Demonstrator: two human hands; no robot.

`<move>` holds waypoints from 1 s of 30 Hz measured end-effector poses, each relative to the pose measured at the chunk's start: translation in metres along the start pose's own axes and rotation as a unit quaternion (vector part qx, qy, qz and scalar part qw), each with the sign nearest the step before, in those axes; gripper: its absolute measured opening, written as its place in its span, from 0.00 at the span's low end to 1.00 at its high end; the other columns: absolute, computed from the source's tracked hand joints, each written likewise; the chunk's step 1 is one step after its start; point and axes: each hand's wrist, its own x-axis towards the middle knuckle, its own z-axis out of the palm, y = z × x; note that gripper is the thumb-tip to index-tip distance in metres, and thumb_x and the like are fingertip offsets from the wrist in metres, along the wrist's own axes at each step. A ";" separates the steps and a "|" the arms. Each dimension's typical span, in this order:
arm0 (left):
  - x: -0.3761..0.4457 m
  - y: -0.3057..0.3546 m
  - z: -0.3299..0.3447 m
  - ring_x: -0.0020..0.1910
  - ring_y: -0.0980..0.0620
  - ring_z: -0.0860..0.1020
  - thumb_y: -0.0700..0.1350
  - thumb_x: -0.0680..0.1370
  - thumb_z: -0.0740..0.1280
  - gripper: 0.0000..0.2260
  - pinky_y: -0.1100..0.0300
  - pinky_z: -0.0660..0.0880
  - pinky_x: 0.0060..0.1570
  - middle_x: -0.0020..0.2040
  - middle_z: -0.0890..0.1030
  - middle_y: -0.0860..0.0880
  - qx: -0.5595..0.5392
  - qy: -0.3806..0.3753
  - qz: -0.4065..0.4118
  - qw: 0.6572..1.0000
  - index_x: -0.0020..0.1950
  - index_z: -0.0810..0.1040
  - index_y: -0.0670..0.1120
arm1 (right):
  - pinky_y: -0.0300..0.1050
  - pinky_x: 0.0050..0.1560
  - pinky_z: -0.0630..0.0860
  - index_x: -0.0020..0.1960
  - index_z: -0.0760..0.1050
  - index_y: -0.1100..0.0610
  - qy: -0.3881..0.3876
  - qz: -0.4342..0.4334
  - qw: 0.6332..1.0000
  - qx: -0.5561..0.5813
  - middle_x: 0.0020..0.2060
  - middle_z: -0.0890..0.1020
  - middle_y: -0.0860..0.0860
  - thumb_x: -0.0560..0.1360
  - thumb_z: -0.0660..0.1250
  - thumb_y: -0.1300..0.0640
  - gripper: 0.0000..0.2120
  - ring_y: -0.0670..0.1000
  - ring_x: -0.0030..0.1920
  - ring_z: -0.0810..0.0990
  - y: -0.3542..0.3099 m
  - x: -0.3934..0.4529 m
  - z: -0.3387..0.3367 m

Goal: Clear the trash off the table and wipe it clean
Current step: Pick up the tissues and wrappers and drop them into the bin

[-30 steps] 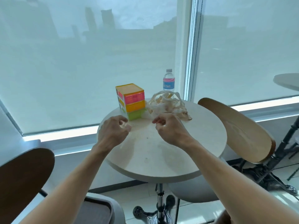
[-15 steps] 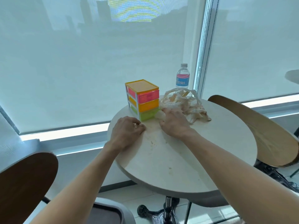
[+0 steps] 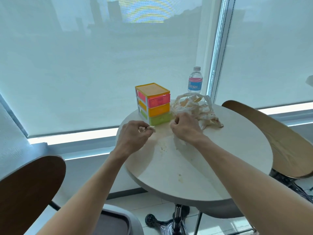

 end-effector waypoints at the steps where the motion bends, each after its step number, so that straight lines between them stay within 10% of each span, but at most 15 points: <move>1: -0.002 0.002 0.000 0.41 0.58 0.75 0.54 0.74 0.71 0.08 0.63 0.68 0.40 0.44 0.83 0.52 -0.006 0.002 0.000 1.000 0.48 0.86 0.52 | 0.43 0.38 0.71 0.39 0.76 0.61 0.011 -0.006 0.999 0.029 0.37 0.80 0.53 0.75 0.65 0.60 0.07 0.53 0.41 0.79 0.001 -0.002 -0.005; 8: -0.026 0.027 0.009 0.36 0.62 0.74 0.54 0.74 0.71 0.06 0.68 0.66 0.35 0.41 0.84 0.56 -0.028 0.011 -0.005 1.000 0.45 0.86 0.56 | 0.25 0.29 0.67 0.41 0.77 0.54 0.061 -0.035 0.978 0.197 0.31 0.78 0.44 0.73 0.70 0.61 0.04 0.39 0.32 0.75 0.002 -0.032 -0.068; 20: -0.060 0.076 0.023 0.35 0.61 0.75 0.54 0.73 0.73 0.07 0.68 0.67 0.35 0.39 0.81 0.57 -0.060 0.020 0.003 0.998 0.47 0.85 0.54 | 0.41 0.35 0.77 0.42 0.79 0.54 0.093 -0.085 0.910 0.395 0.34 0.82 0.50 0.75 0.72 0.59 0.04 0.47 0.35 0.79 0.009 -0.067 -0.149; 30: -0.072 0.122 0.032 0.34 0.60 0.73 0.50 0.72 0.76 0.30 0.71 0.70 0.36 0.41 0.77 0.51 -0.119 -0.051 0.058 0.990 0.72 0.71 0.55 | 0.39 0.40 0.79 0.42 0.75 0.53 0.086 -0.125 0.877 0.457 0.40 0.81 0.55 0.77 0.70 0.63 0.09 0.51 0.42 0.86 0.014 -0.082 -0.184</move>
